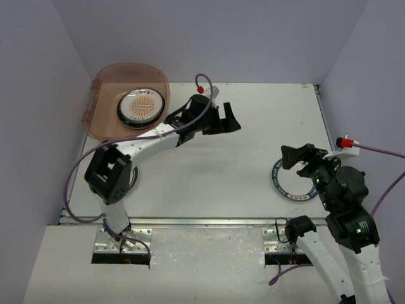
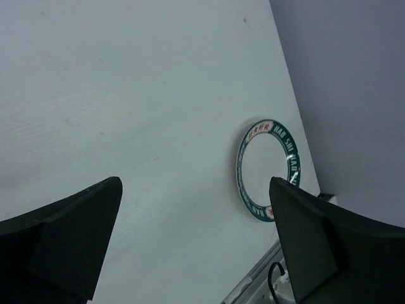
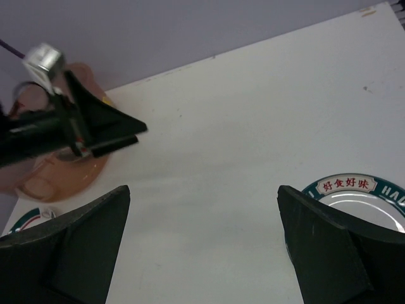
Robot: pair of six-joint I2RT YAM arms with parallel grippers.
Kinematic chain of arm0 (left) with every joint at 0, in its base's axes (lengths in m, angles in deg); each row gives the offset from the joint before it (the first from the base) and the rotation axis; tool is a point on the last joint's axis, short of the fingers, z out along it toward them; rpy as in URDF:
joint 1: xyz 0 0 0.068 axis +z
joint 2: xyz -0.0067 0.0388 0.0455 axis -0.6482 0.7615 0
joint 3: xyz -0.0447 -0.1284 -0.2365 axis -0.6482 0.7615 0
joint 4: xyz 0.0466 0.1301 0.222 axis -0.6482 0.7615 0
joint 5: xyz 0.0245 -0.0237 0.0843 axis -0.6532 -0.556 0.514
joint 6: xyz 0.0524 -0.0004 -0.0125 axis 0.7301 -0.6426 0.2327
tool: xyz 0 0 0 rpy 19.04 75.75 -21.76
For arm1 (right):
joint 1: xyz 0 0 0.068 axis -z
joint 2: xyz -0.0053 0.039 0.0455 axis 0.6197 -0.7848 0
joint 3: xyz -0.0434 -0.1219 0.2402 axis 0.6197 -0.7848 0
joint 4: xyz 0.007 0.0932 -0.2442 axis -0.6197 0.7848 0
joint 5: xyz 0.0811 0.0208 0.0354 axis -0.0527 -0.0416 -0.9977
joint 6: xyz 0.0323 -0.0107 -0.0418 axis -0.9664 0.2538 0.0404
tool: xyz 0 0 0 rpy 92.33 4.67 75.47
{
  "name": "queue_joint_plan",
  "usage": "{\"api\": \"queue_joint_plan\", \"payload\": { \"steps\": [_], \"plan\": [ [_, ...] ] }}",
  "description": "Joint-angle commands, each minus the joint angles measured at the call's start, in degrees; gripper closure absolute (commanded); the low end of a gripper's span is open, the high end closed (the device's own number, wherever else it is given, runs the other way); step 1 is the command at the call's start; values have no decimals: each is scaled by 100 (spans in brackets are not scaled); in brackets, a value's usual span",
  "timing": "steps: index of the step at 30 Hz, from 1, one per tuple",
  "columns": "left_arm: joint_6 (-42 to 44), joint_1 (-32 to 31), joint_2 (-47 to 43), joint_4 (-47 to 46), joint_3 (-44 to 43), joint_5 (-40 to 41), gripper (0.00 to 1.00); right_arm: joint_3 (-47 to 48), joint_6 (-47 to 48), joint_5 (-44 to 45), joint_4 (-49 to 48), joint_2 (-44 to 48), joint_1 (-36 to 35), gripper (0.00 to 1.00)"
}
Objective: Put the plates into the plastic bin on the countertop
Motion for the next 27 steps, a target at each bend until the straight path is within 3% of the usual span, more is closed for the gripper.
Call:
{"api": "queue_joint_plan", "payload": {
  "steps": [1,4,8,16,22,25,27],
  "plan": [
    [-677,-684,1227,-1520,-179,-939,0,436,276,395,558,254,11,1],
    [-1128,-927,2007,-1997,-572,-1360,0,533,411,465,723,270,17,1],
    [-1360,-1209,3159,-1609,-1427,-1285,1,455,505,345,763,274,17,1],
    [-1487,-1469,4161,-1198,-2080,-1359,13,146,659,22,491,337,8,1],
    [-1466,-1606,4685,-831,-2617,-1241,33,32,723,-208,360,293,8,1],
    [-1484,-1666,4954,-591,-2923,-1213,51,-20,765,-277,314,310,8,1],
    [-1509,-1725,5150,-496,-3156,-1230,55,-53,775,-276,304,327,-1,1]
  ]
}}
